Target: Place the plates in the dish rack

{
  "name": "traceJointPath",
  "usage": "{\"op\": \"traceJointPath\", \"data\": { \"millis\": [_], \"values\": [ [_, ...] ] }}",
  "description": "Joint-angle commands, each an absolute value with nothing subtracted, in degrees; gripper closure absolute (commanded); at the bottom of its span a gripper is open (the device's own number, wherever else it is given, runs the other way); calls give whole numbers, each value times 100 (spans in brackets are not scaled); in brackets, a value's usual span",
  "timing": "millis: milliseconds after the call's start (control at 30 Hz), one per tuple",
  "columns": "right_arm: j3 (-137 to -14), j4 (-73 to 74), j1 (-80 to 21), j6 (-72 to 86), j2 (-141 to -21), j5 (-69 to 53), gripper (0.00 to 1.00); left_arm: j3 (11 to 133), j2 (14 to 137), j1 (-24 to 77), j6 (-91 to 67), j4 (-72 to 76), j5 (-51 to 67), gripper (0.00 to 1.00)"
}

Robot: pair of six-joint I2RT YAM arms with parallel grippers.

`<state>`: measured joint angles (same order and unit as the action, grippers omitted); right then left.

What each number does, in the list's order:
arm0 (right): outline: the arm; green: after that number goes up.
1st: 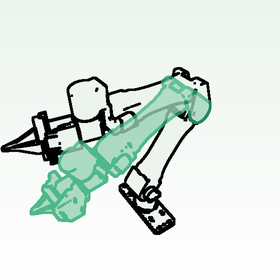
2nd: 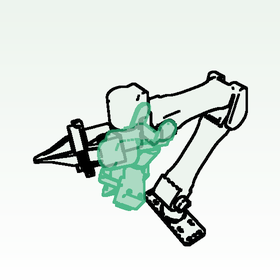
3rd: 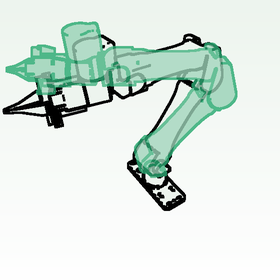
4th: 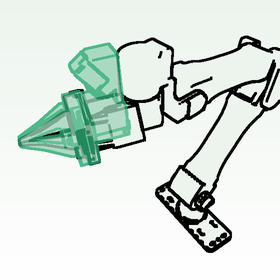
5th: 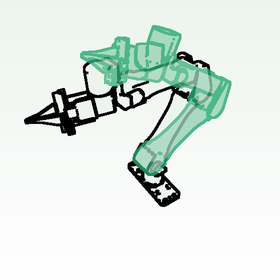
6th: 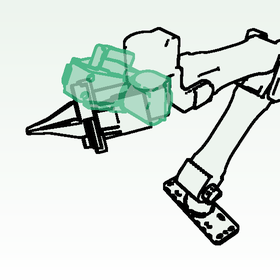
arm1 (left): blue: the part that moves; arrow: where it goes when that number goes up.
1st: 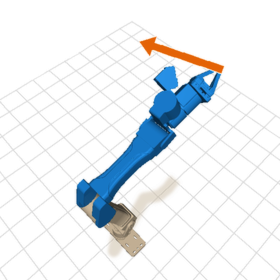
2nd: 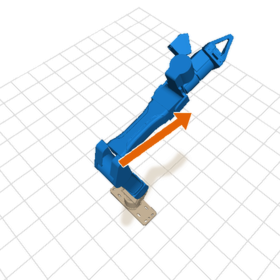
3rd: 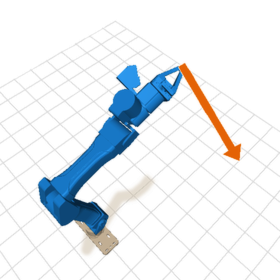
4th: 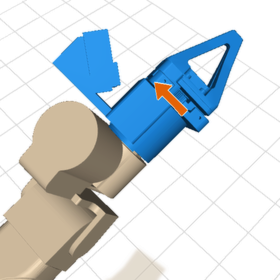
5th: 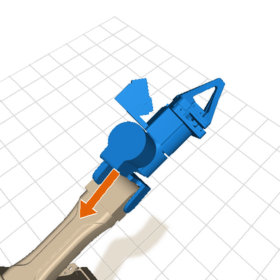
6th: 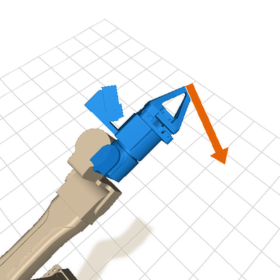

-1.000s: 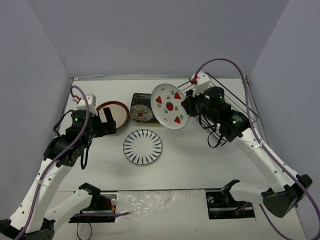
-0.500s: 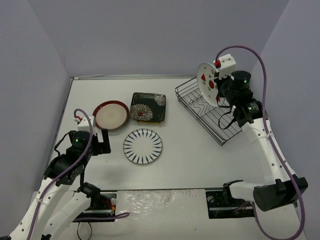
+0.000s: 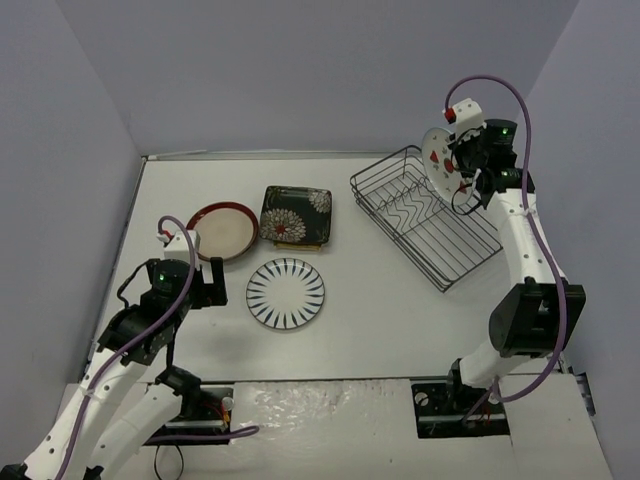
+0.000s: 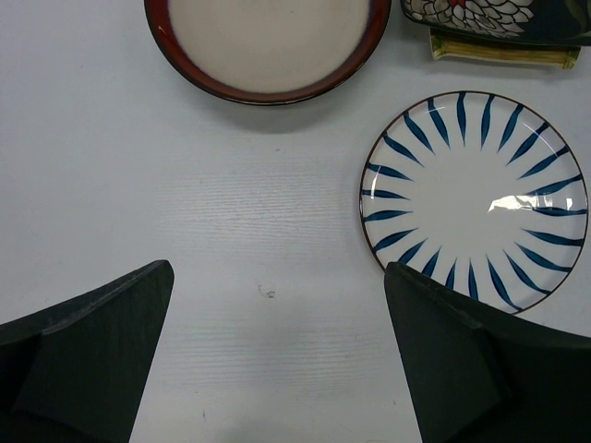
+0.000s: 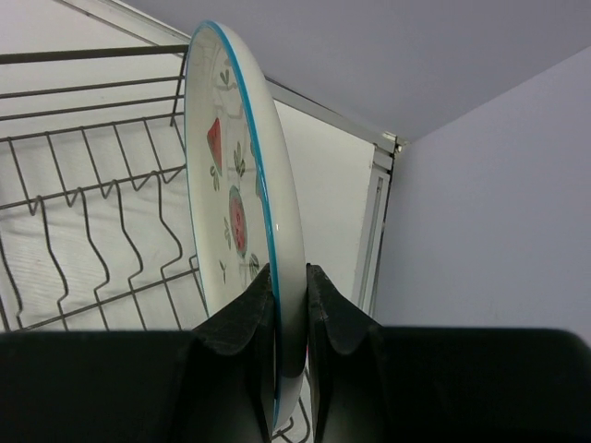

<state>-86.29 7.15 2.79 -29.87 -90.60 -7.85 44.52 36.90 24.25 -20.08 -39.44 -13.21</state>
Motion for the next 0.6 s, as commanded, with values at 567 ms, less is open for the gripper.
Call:
{"op": "traceJointPath", "data": {
  "millis": [567],
  "values": [
    [-9464, -723, 598, -3373, -9735, -1489, 100, 4553, 3834, 2223, -1835, -3410, -1202, 3]
  ]
}}
